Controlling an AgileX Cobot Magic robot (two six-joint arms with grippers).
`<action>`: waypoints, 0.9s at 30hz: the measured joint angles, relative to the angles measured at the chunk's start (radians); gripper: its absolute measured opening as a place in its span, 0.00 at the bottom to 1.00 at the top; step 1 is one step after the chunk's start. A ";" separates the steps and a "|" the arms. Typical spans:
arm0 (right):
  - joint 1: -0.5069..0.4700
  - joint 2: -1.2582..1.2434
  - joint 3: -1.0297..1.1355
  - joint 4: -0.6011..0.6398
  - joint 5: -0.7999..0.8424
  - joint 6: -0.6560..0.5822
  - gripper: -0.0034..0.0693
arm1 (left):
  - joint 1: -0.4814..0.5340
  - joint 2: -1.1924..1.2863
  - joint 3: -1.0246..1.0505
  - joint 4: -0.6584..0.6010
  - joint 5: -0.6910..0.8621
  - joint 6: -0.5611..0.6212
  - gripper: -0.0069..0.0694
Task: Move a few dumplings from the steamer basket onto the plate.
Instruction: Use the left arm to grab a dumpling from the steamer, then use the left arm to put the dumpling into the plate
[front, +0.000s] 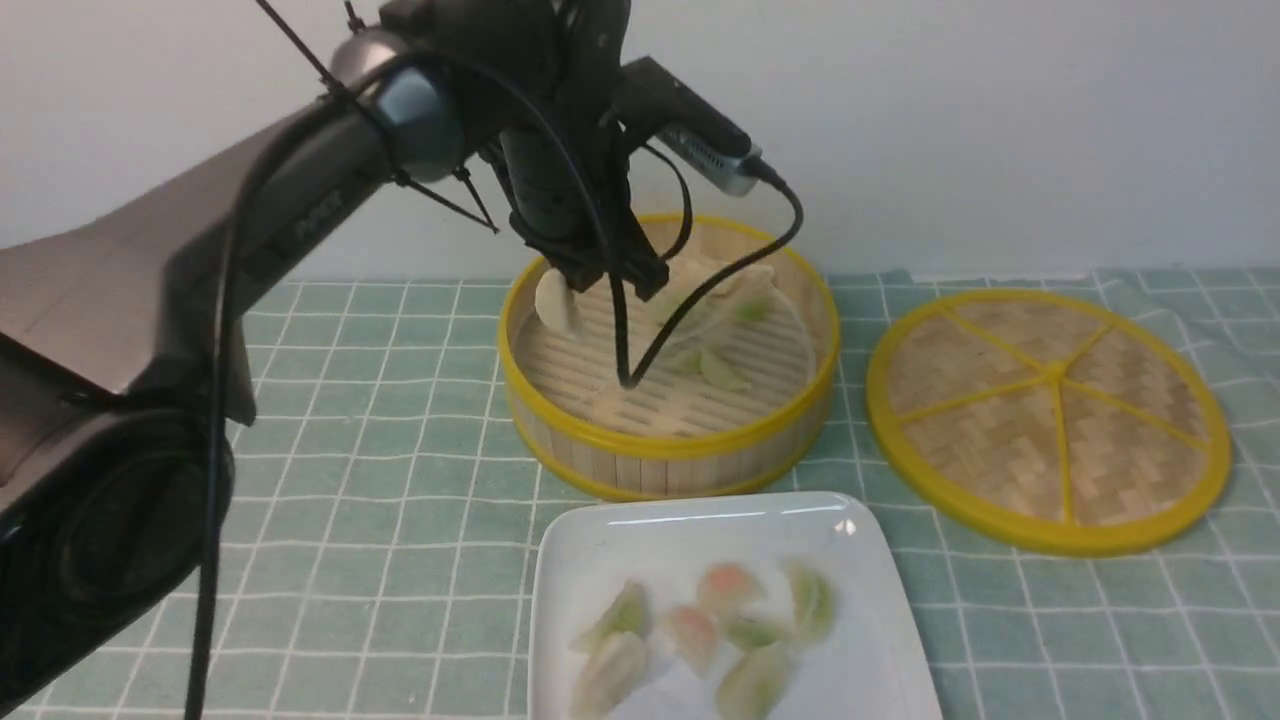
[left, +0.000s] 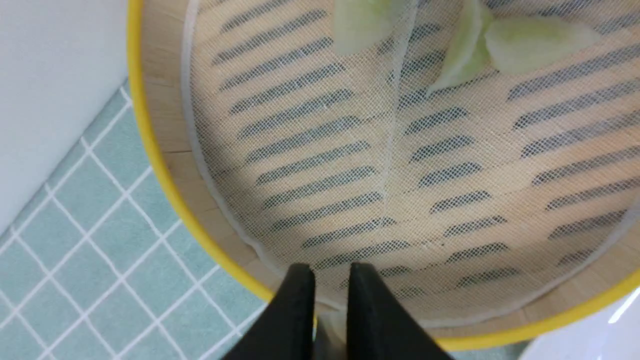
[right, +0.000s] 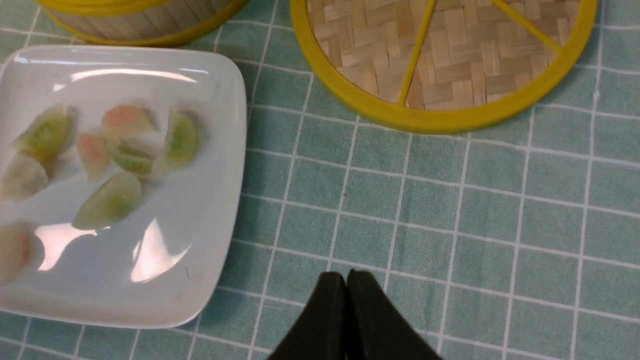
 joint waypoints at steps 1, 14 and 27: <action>0.000 0.000 0.000 0.000 0.000 0.000 0.03 | 0.000 -0.011 0.000 -0.003 0.003 0.000 0.16; 0.000 0.000 0.000 -0.003 0.001 0.000 0.03 | -0.042 -0.104 0.086 -0.349 0.014 0.007 0.16; 0.000 0.000 0.000 -0.003 0.001 0.000 0.03 | -0.160 -0.079 0.398 -0.355 -0.037 0.052 0.17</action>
